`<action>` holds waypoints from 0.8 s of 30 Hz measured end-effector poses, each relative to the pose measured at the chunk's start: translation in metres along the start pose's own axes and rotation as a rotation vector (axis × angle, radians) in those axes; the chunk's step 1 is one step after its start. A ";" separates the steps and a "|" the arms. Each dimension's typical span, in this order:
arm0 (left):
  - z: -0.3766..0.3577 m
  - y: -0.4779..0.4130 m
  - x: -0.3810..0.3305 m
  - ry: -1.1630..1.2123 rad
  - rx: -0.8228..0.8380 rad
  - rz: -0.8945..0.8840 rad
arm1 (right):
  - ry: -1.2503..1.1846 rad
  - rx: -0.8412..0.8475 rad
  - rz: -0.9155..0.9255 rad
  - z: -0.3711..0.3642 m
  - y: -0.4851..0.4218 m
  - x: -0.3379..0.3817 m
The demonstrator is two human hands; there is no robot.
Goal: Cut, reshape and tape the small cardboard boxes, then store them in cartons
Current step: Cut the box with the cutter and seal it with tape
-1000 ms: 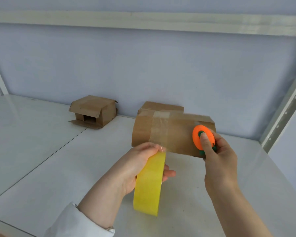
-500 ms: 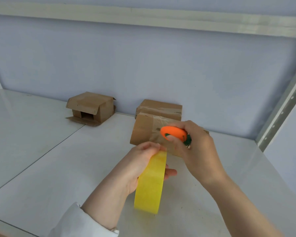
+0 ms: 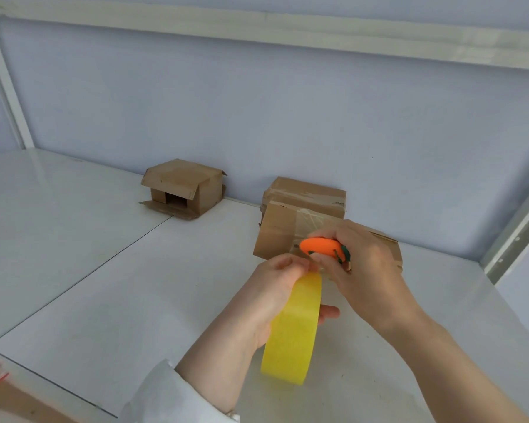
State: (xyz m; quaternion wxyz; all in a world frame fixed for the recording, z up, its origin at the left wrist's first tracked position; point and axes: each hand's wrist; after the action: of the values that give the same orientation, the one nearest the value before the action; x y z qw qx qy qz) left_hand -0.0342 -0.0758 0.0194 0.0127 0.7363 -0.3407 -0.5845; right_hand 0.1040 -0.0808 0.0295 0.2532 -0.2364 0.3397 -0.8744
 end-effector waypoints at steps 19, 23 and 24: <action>-0.001 -0.003 -0.002 0.021 -0.011 0.004 | 0.011 0.145 -0.085 0.007 -0.003 0.004; -0.001 -0.004 -0.002 0.027 -0.018 0.010 | 0.036 0.171 -0.101 0.014 -0.002 0.001; -0.001 -0.005 -0.002 0.027 -0.020 0.009 | 0.042 0.171 -0.106 0.015 -0.002 0.001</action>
State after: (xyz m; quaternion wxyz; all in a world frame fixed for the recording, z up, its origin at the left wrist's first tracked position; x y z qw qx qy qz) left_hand -0.0313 -0.0714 0.0200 0.0276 0.7423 -0.3379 -0.5780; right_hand 0.1114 -0.0876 0.0409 0.2187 -0.2132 0.2559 -0.9172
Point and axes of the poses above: each hand's wrist, its own y-axis away from the middle knuckle, its own z-axis out of the back of the hand, x = y × z, and after that the axes turned 12 degrees about z, right-handed
